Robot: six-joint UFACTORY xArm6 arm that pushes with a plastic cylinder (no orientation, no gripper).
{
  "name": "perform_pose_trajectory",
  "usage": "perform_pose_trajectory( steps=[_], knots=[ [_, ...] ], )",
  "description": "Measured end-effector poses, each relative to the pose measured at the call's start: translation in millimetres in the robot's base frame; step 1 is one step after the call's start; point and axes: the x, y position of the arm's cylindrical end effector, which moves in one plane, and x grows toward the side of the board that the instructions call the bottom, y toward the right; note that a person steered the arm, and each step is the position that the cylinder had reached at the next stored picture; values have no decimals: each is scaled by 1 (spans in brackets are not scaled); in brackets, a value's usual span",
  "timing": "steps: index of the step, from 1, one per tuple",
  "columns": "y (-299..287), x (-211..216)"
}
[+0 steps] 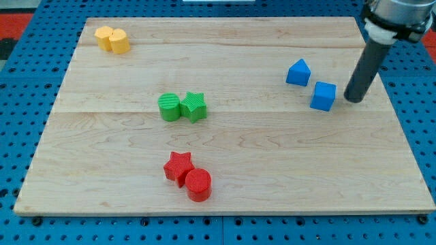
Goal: Push the blue cube into the blue triangle
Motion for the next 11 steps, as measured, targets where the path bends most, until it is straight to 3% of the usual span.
perform_pose_trajectory(
  steps=[2, 8, 10, 11],
  knots=[
    [-43, -2],
    [-47, -89],
    [-66, -91],
    [-66, -127]
  ],
)
